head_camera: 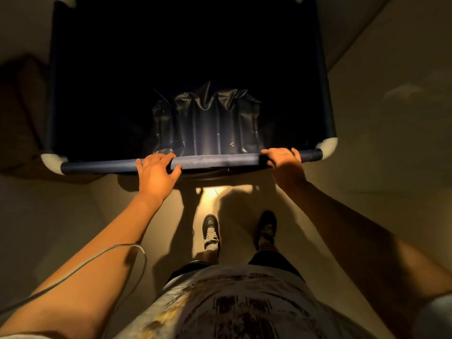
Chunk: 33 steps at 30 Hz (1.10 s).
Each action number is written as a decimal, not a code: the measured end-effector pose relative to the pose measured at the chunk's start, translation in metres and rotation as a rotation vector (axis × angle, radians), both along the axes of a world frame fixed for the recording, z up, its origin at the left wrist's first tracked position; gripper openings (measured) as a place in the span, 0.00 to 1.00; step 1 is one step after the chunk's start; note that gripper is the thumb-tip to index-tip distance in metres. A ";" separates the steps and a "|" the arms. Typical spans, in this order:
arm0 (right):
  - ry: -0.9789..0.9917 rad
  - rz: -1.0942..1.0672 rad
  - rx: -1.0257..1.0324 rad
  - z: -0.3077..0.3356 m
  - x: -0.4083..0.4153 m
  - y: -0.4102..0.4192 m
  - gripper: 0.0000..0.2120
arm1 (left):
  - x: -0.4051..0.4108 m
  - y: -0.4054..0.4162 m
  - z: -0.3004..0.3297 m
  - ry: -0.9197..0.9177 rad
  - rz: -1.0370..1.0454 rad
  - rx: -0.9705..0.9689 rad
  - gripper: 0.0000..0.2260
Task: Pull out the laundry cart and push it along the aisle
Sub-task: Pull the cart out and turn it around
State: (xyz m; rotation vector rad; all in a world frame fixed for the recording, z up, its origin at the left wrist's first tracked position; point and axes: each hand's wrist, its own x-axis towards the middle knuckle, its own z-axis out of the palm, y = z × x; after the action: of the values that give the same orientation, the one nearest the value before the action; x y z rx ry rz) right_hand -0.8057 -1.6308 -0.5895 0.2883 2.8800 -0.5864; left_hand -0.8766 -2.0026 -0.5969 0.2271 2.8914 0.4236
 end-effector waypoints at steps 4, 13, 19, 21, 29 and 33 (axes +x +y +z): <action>-0.151 -0.017 0.085 0.000 0.020 -0.023 0.19 | 0.006 -0.021 -0.002 -0.007 -0.049 -0.002 0.18; -0.194 -0.042 0.154 0.007 0.078 -0.052 0.22 | 0.026 -0.035 0.004 -0.014 -0.161 -0.027 0.18; -0.310 -0.135 0.134 0.009 0.115 -0.057 0.25 | 0.043 -0.027 0.007 -0.013 -0.231 -0.059 0.19; -0.305 -0.150 0.122 0.010 0.131 -0.055 0.24 | 0.051 -0.023 0.006 -0.014 -0.258 -0.073 0.19; -0.153 -0.297 0.048 0.012 0.211 -0.040 0.21 | 0.085 0.012 0.014 -0.072 -0.353 -0.044 0.20; -0.142 -0.346 0.046 0.012 0.248 -0.029 0.22 | 0.109 0.035 0.018 -0.091 -0.387 -0.032 0.19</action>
State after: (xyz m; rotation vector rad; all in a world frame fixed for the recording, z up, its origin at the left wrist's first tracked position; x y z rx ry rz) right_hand -0.5577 -1.6601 -0.5777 0.8117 2.7245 -0.5279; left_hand -0.7679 -1.9679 -0.5786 0.7244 2.6741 0.3078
